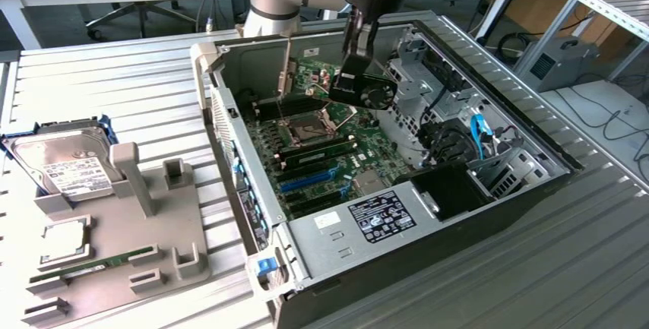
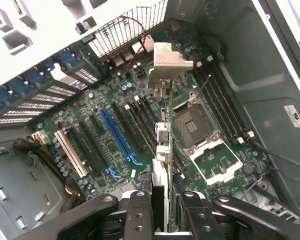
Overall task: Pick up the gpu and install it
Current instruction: 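Insert the gpu into the slot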
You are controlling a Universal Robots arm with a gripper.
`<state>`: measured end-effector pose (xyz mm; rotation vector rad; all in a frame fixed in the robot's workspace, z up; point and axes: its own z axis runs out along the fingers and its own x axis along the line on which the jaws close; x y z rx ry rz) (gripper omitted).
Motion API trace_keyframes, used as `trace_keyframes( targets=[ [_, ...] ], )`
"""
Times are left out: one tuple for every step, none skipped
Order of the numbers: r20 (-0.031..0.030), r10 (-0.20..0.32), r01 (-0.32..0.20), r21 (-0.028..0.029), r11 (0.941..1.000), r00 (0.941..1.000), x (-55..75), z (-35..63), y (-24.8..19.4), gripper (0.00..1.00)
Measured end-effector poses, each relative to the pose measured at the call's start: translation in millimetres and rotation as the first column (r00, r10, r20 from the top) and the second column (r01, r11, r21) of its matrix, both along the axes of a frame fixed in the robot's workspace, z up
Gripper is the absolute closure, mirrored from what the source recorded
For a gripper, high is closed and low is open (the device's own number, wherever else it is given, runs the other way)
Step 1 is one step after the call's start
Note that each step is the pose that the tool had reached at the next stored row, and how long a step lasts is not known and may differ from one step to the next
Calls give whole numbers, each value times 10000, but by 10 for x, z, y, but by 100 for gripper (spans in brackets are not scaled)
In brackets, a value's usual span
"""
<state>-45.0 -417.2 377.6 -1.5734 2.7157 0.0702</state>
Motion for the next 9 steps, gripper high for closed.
trace_keyframes(
  targets=[
    [0, 15, -15, 0, 10000, 10000, 0, 0, 0, 74],
    [0, 32, -32, 0, 10000, 10000, 0, 0, 0, 74],
    [0, 49, -49, 0, 10000, 10000, 0, 0, 0, 74],
    [0, 80, -80, 0, 10000, 10000, 0, 0, 0, 74],
    [0, 97, -97, 0, 10000, 10000, 0, 0, 0, 74],
    [0, 114, -114, 0, 9999, 9999, 0, 0, 0, 74],
    [0, 132, -132, 0, 9999, 9999, 0, 0, 0, 74],
    [0, 148, -148, 0, 9999, 9999, 0, 0, 0, 74],
    [0, 165, -165, 0, 9999, 9999, 0, 0, 0, 74]
  ],
)
